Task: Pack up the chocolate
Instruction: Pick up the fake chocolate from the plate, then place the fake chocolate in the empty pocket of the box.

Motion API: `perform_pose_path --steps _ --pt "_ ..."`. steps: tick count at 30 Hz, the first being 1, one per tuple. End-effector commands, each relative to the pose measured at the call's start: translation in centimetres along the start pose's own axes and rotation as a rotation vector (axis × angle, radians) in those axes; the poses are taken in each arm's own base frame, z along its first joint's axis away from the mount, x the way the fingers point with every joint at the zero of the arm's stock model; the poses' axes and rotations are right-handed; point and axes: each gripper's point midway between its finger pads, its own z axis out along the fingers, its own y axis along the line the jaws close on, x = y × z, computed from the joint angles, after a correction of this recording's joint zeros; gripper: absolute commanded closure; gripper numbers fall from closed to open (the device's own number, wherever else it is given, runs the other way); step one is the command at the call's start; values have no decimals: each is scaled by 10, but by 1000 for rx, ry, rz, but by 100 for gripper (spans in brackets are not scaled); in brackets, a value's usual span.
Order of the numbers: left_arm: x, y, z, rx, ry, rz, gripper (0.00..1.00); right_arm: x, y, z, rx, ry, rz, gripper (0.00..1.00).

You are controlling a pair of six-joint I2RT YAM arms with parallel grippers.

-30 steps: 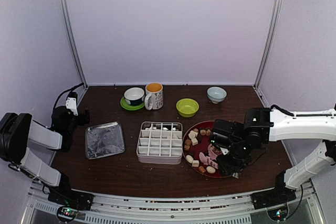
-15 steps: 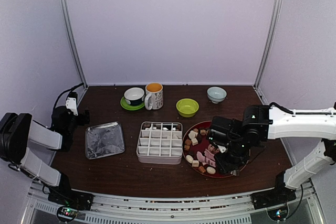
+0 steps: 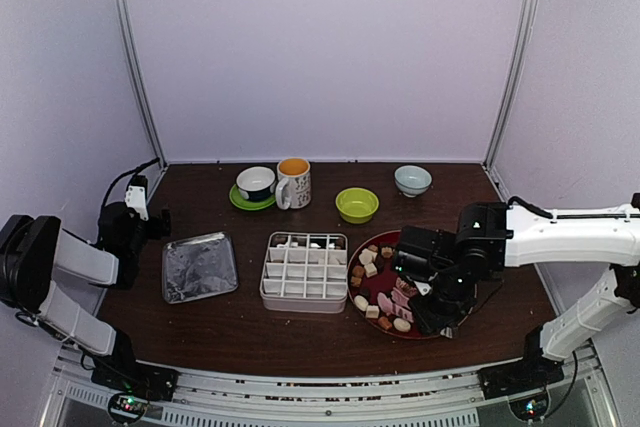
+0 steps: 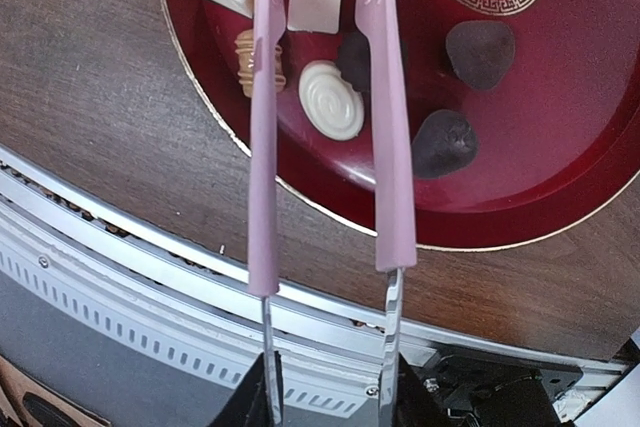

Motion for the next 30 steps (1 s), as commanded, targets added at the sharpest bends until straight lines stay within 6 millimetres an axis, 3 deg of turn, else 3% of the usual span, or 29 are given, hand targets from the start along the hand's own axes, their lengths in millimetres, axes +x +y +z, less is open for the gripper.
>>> perform_pose_path --steps 1,5,14,24,30 --pt "-18 5 1 -11 -67 -2 2 3 -6 4 47 16 -19 68" --pt "-18 5 1 -12 -66 -1 2 -1 -11 -1 81 -7 -21 73" --pt "-18 5 1 -12 -66 -2 2 -25 -9 -37 53 -159 -3 78" --pt "-18 5 1 -12 -67 -2 2 -58 27 -72 -87 -283 -60 79" --pt "-18 5 1 -12 -67 -2 2 -77 49 -76 -122 -310 -105 79"
